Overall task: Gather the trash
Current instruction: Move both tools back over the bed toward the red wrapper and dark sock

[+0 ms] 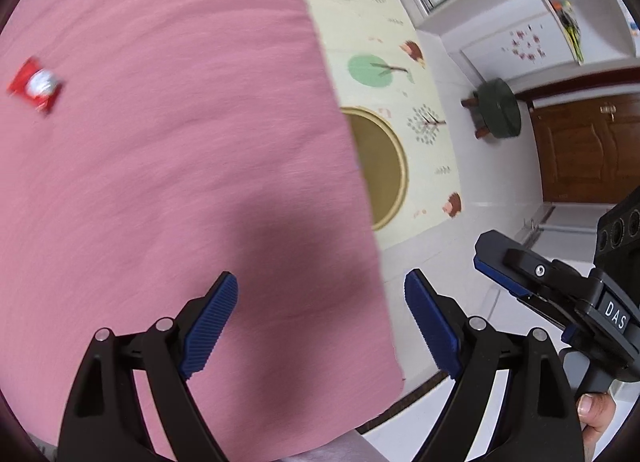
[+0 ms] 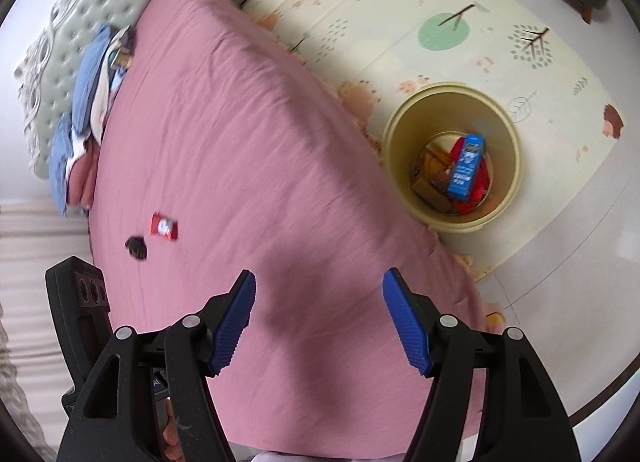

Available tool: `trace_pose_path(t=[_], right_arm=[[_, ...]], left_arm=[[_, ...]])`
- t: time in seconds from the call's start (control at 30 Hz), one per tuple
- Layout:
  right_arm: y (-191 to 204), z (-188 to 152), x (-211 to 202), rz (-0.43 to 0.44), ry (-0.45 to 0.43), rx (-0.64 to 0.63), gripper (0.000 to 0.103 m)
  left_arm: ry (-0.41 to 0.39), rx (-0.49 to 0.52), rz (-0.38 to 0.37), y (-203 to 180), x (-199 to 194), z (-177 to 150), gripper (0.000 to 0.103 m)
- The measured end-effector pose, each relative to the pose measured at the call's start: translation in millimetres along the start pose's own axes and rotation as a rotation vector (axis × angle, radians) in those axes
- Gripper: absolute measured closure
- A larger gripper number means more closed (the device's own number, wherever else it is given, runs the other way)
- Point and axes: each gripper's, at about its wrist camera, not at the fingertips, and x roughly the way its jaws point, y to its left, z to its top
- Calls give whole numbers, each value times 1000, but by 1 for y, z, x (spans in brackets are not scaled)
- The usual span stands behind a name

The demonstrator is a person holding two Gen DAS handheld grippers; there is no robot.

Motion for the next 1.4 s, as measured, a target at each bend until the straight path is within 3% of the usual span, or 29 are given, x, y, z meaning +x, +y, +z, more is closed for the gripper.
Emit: trace_pose_path(t=[0.47, 0.8, 1.0, 1.4], right_arm=[[101, -70, 67, 4, 99, -160, 39], [173, -86, 113, -5, 157, -286, 39], [222, -78, 141, -5, 179, -375, 39], [309, -18, 212, -55, 187, -544, 38]], left_arm=[[-70, -127, 27, 123, -51, -45, 18], [-127, -269, 32, 207, -82, -60, 18], [-179, -343, 42, 250, -100, -39, 18], [-244, -438, 98, 324, -109, 37, 17]])
